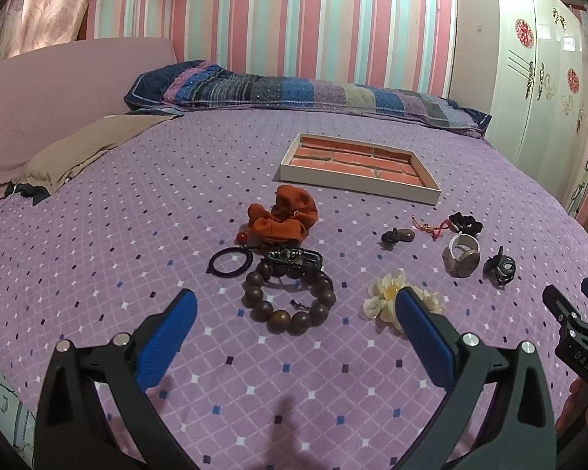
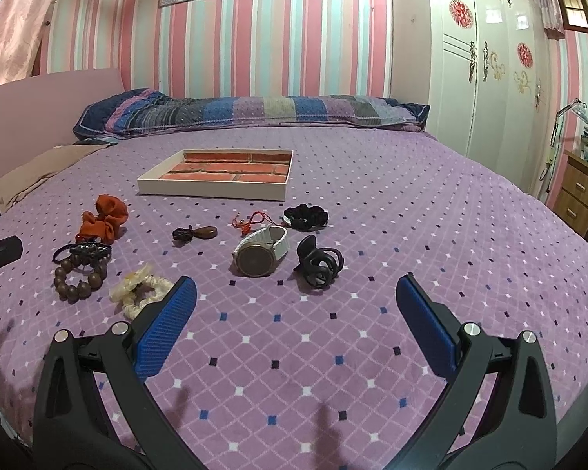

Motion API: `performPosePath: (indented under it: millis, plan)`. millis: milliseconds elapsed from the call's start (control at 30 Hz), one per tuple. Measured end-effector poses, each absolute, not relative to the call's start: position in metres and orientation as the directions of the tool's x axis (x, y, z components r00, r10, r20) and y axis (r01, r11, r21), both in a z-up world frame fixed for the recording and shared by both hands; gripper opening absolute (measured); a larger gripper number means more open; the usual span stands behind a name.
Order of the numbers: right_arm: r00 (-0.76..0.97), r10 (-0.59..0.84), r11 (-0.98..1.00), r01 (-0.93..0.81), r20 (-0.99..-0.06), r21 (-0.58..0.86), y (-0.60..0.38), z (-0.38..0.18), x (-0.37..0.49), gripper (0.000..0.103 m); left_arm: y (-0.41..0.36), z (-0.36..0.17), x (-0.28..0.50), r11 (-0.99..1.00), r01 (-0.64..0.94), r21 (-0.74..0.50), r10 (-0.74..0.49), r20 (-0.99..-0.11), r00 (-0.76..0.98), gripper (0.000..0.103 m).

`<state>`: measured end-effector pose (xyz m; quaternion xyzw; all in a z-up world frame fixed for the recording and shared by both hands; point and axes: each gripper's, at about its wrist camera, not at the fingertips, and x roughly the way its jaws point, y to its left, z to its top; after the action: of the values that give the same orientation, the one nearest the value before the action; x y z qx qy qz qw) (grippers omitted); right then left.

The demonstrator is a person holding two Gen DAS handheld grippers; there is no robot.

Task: Organize jewelry
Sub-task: 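Move left tool to the black braided bracelet while right tool approaches the black claw clip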

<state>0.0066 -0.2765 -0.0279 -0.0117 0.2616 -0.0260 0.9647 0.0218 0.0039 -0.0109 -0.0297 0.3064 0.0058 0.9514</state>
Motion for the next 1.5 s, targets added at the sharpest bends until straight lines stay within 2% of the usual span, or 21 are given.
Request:
performPosePath:
  millis: [400, 767, 1033, 1400, 1500]
  plan:
    - [0.842, -0.061, 0.998, 0.063, -0.537, -0.013, -0.283, -0.042, 0.043, 0.099, -0.005, -0.022, 0.049, 1.000, -0.025, -0.007, 0.016, -0.573, 0.820, 0.099]
    - [0.837, -0.122, 0.992, 0.102, -0.533, -0.068, -0.290, -0.050, 0.073, 0.099, 0.012, -0.032, 0.090, 0.993, -0.058, -0.099, -0.012, -0.593, 0.805, 0.099]
    - [0.829, -0.142, 0.990, 0.106, -0.541, -0.098, -0.299, -0.060, 0.089, 0.099, 0.007, -0.047, 0.108, 0.996, -0.081, 0.032, 0.085, -0.590, 0.803, 0.099]
    - [0.804, -0.172, 0.985, 0.128, -0.569, -0.117, -0.312, -0.073, 0.107, 0.099, 0.008, -0.068, 0.133, 1.000, -0.017, 0.003, 0.015, -0.642, 0.767, 0.099]
    - [0.793, -0.170, 0.985, 0.129, -0.585, -0.111, -0.314, -0.078, 0.113, 0.095, 0.015, -0.073, 0.140, 0.998, -0.011, -0.063, -0.034, -0.670, 0.741, 0.099]
